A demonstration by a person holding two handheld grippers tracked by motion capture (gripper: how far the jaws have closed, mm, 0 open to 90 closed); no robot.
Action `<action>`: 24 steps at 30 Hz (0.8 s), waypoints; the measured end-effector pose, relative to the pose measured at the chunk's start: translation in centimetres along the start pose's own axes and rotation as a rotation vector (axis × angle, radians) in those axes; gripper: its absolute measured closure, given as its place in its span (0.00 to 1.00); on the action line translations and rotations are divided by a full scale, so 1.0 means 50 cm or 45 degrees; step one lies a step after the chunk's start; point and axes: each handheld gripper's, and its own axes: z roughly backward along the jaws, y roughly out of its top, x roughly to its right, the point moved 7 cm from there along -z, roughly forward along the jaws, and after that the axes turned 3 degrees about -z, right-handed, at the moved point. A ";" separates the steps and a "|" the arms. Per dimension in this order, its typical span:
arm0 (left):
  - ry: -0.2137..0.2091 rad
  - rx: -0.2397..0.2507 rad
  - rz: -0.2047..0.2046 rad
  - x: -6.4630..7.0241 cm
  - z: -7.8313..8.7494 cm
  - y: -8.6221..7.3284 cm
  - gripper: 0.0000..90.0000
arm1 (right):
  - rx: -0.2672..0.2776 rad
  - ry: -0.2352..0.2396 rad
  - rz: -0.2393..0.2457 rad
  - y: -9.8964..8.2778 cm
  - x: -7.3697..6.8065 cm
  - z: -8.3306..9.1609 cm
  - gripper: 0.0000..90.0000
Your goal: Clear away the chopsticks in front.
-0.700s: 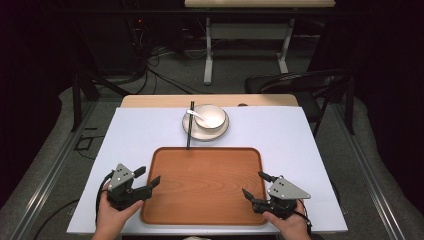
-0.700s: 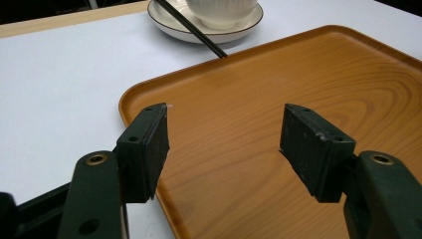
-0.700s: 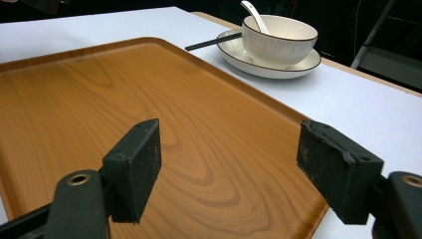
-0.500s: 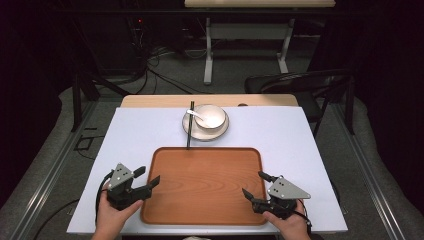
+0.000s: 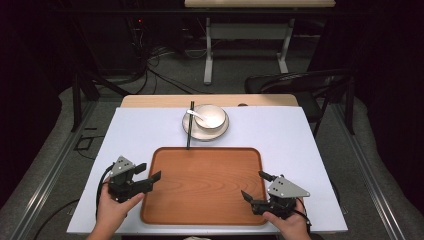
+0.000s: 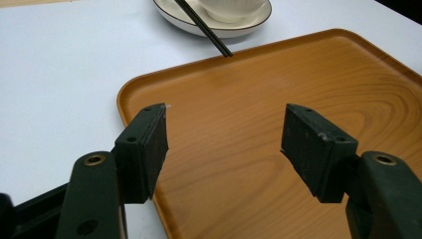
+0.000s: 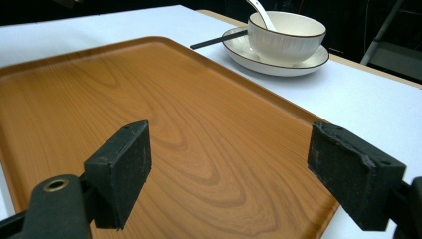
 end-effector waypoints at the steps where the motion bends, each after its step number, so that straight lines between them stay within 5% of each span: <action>1: 0.001 -0.009 0.003 0.000 -0.001 0.004 0.38 | 0.003 0.001 -0.008 0.001 0.001 0.001 0.18; 12: -0.017 -0.033 0.024 -0.003 -0.015 0.058 0.37 | 0.028 0.051 -0.026 0.004 -0.006 0.000 0.16; 24: -0.023 -0.104 0.064 -0.022 -0.048 0.117 0.39 | 0.015 0.033 -0.022 0.001 -0.003 -0.003 0.16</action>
